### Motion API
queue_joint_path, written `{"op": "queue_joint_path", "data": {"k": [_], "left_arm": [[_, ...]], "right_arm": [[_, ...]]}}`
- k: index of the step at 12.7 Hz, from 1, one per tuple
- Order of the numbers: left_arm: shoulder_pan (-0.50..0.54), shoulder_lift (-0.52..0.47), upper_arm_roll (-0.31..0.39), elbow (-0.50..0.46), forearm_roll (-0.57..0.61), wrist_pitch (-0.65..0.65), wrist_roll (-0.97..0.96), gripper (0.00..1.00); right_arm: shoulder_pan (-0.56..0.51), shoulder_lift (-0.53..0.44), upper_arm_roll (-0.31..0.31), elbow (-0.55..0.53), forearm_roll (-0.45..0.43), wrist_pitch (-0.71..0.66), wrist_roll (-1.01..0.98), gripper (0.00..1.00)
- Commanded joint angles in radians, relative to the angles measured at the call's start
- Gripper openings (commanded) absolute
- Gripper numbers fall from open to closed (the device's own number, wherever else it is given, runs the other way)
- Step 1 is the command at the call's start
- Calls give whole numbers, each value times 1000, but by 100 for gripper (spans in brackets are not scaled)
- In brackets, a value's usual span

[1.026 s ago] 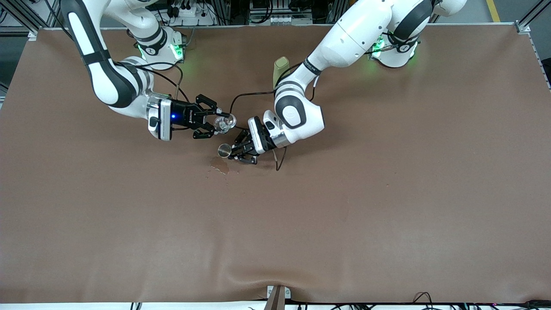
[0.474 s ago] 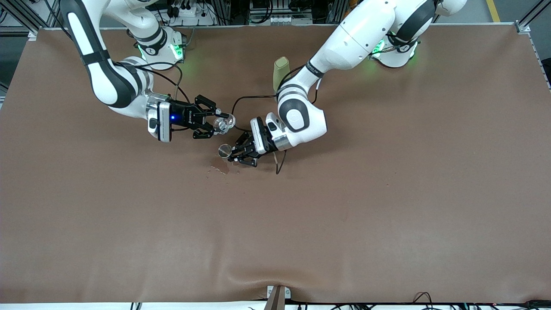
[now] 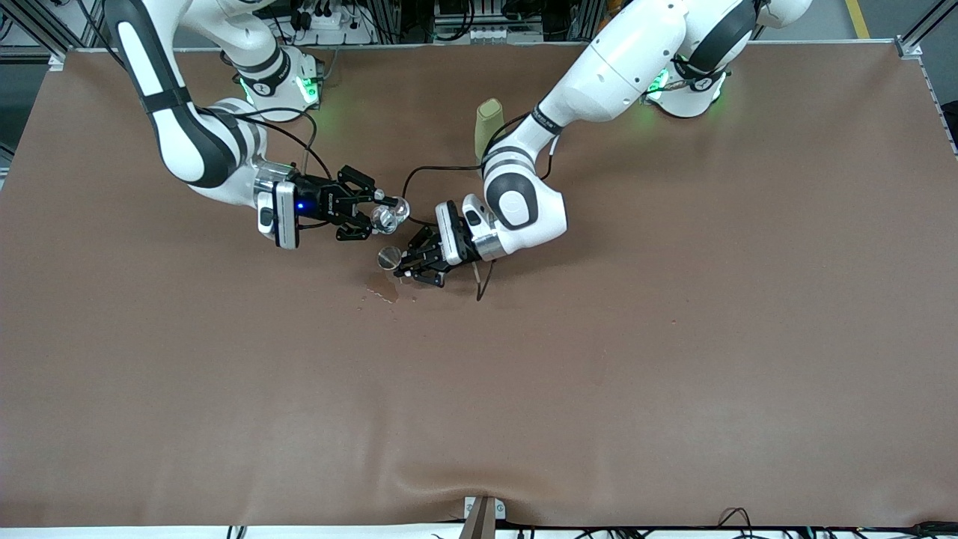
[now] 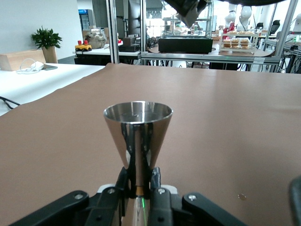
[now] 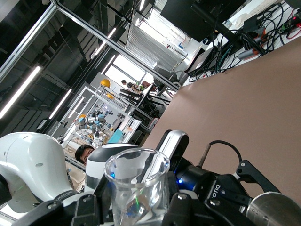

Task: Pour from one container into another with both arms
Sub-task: 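Tilt the beaker with the right gripper, pouring liquid into the jigger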

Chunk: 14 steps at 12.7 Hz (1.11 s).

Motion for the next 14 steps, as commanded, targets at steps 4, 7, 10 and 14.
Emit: {"op": "queue_joint_path", "data": {"k": [4,7,10,14], "left_arm": [[31,-3,-1,-34,-24,-86,86,0],[31,-4,-1,-35,-21,-85,87,0],[29,-4,-1,-34,-21,-85,86,0],[29,2,-1,-32,-21,-85,87,0]], "right_arm": [[-10,12,-6,-4,20,-3,40,13],[-10,22,-6,-4,20,-6,66,13],[-4,20,-5,-4,19,-7,143,13],[-5,22,-5,-4,19,-9,176,13]]}}
